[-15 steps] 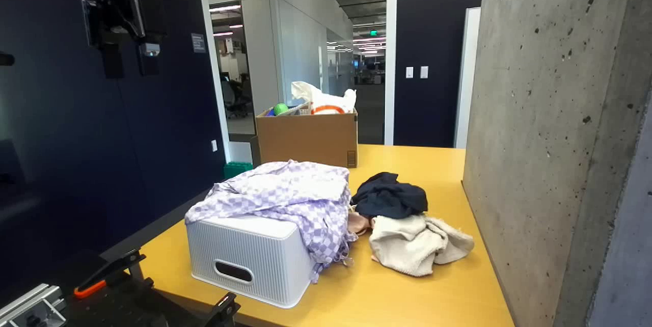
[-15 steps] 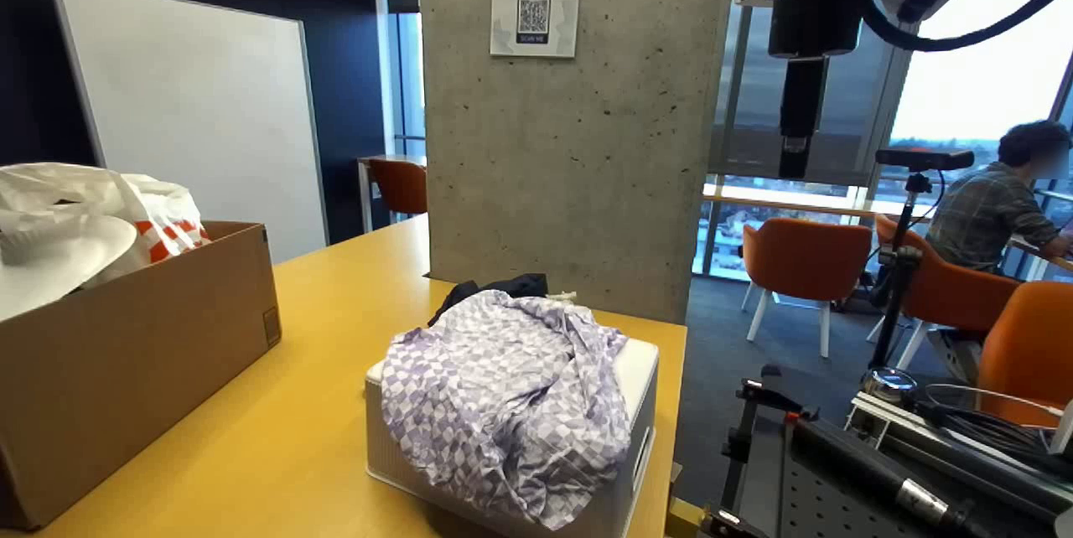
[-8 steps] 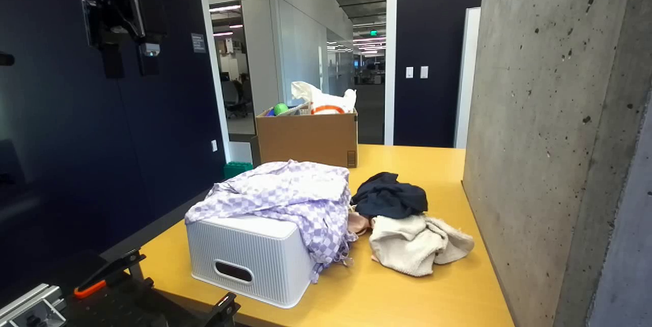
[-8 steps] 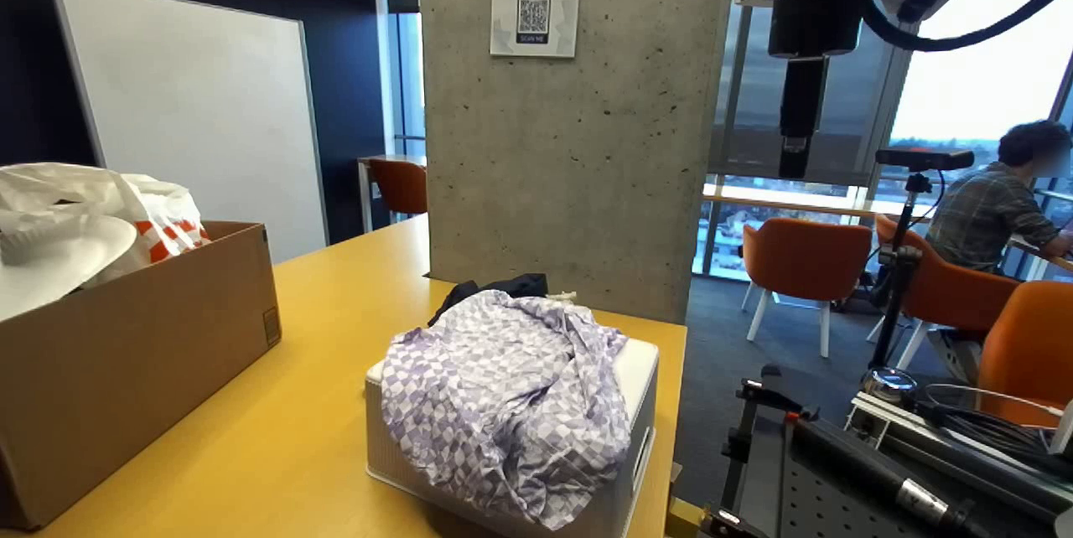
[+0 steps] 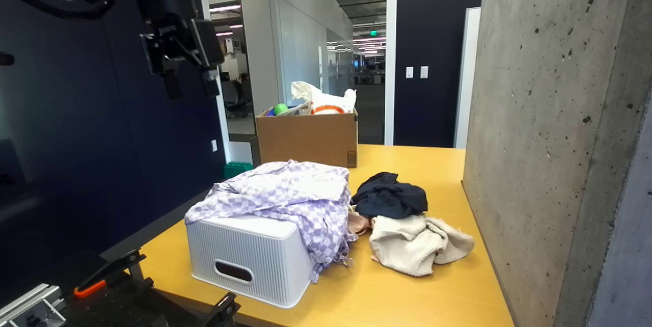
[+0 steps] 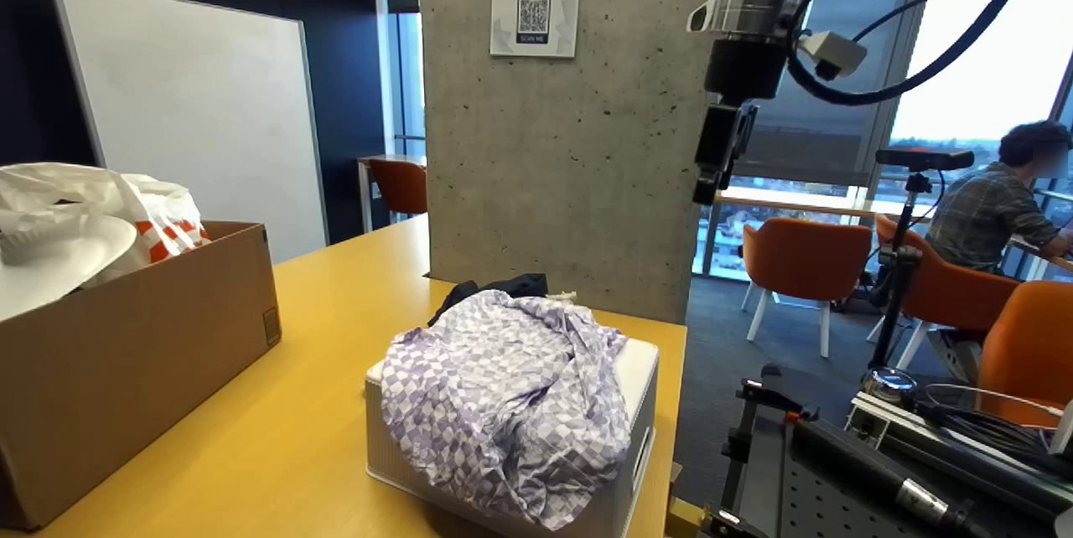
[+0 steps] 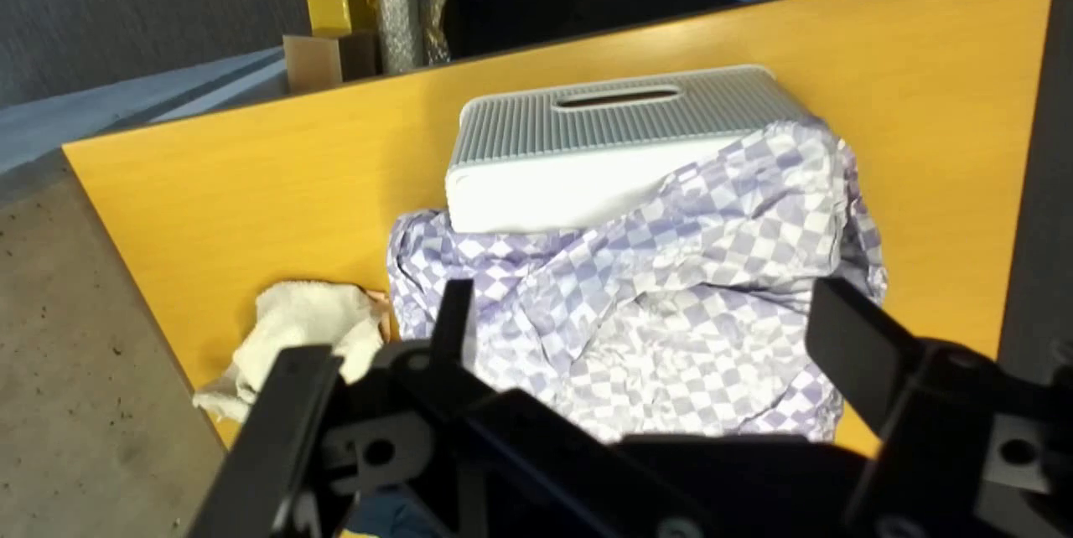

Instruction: Remove the checked cloth from the white basket, put it on the table and put the blue shirt on the white basket

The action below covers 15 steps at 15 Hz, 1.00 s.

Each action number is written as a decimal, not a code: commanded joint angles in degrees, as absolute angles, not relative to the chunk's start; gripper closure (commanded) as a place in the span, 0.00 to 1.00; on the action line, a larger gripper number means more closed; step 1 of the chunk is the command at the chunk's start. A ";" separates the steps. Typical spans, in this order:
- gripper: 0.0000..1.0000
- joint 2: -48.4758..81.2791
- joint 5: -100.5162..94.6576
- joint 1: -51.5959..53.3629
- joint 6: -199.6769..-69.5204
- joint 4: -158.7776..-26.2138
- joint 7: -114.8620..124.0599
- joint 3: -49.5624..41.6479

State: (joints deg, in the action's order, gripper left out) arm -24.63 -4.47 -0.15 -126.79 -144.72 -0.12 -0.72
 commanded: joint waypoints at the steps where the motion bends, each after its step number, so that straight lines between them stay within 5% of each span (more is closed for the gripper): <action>1: 0.00 -15.92 -4.99 -0.78 -136.31 -141.26 -0.68 -0.86; 15: 0.00 22.74 7.15 -2.30 -149.94 -117.70 -9.57 0.38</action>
